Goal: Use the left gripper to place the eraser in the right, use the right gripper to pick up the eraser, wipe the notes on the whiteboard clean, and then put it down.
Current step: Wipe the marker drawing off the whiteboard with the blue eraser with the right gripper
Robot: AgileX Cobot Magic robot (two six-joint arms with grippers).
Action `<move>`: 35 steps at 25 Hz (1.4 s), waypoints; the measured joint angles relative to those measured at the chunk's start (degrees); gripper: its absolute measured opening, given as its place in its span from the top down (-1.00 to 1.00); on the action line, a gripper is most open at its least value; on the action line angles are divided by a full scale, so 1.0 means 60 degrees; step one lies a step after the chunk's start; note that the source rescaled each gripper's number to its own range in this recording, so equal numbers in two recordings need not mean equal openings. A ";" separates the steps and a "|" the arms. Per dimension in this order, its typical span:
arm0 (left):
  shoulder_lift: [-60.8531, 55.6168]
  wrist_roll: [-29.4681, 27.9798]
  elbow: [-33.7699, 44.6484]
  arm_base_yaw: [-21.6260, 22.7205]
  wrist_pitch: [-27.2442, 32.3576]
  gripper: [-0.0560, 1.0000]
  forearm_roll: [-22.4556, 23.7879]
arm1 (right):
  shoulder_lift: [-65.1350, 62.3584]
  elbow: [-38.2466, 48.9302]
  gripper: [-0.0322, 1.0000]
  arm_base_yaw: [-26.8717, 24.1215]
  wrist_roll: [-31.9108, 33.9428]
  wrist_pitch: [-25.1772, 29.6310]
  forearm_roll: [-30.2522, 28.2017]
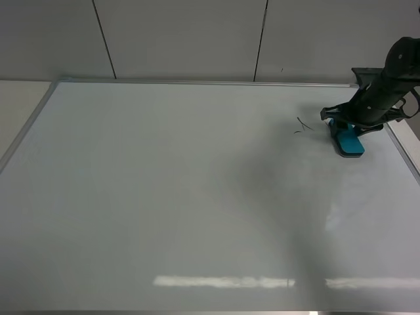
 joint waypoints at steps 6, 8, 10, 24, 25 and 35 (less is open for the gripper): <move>0.0000 0.0000 0.0000 0.0000 0.0000 -1.00 0.0000 | 0.0007 -0.0010 0.89 0.1785 -0.0304 0.0058 0.0514; 0.0000 0.0000 0.0000 0.0000 0.0000 -1.00 0.0000 | 0.0019 -0.0010 0.89 0.2247 -0.0213 -0.0070 0.0572; 0.0000 0.0000 0.0000 0.0000 0.0000 -1.00 0.0000 | 0.0027 -0.0010 0.89 0.2529 -0.0057 -0.0219 0.0604; 0.0000 0.0000 0.0000 0.0000 0.0000 -1.00 0.0000 | 0.0066 0.0006 0.89 0.0903 0.0785 -0.0876 -0.0045; 0.0000 0.0000 0.0000 0.0000 0.0000 -1.00 0.0000 | 0.0066 0.0006 0.89 0.0672 0.0799 -0.0960 -0.0067; 0.0000 0.0000 0.0000 0.0000 0.0000 -1.00 0.0000 | 0.0068 0.0017 0.89 0.0276 0.0807 -0.1018 -0.0217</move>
